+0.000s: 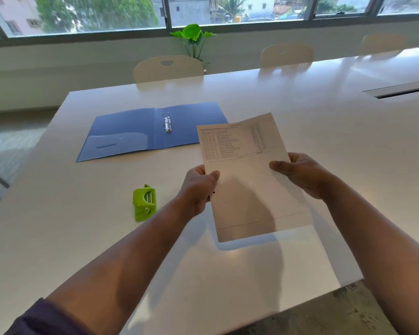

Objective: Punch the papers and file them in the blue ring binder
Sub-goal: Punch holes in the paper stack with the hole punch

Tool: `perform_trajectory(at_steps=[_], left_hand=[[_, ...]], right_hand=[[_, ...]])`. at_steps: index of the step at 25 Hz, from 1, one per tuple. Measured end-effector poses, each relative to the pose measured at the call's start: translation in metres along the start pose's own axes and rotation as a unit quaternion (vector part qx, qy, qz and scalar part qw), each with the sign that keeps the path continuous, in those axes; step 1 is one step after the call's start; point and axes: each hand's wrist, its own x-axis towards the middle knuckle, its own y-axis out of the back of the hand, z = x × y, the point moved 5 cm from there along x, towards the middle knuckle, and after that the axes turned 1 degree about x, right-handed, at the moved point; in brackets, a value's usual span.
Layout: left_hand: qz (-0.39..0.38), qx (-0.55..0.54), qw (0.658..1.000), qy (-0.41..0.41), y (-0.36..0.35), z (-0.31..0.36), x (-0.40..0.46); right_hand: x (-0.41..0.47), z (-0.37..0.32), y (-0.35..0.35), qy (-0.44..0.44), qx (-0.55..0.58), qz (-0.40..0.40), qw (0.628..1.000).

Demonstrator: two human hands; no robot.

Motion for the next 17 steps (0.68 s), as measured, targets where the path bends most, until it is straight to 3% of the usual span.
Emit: perform_trajectory(at_steps=[5,9,13,17], left_hand=[[-0.007,0.026,1.000,0.004,-0.066,-0.013,0.013],[-0.011,0.162,0.984,-0.067,-0.102,-0.018,0.025],[0.017,0.411,0.897,-0.161,-0.118,-0.011,0.031],[0.002,0.533,0.822,-0.198,-0.127,-0.020,0.034]], right_hand=[[-0.001,0.008,0.063,-0.027,-0.029,0.120,0.992],[0.007,0.021,0.100,-0.010,-0.185,0.203,0.962],[0.013,0.030,0.116,-0.010,-0.284,0.211,0.935],[0.012,0.035,0.124,-0.010,-0.322,0.213,0.922]])
